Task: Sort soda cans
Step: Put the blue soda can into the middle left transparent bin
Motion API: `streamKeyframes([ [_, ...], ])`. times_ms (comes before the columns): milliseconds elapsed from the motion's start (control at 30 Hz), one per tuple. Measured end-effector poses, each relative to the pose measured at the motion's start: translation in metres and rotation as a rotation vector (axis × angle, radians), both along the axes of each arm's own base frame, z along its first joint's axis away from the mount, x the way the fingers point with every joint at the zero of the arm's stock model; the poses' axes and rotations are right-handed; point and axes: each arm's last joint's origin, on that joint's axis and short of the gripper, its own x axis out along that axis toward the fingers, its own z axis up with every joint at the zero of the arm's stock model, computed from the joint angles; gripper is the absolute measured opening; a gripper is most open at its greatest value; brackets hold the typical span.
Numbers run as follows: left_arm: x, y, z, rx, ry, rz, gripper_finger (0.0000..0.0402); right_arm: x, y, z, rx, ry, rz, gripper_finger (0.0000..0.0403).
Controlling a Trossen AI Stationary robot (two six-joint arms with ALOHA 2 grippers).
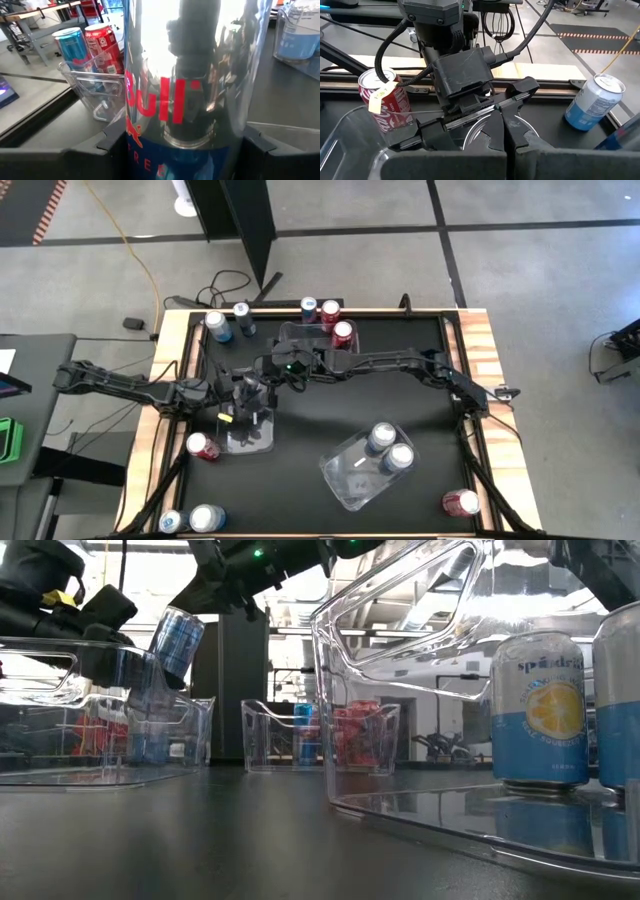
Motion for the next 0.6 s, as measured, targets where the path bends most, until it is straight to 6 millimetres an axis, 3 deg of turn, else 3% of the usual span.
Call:
streamKeyframes([
  [600, 0.0010, -0.0011, 0.0031, -0.028, -0.040, -0.038, 0.0233, -0.0006, 0.0004, 0.0009, -0.001, 0.005, 0.002, 0.0000],
])
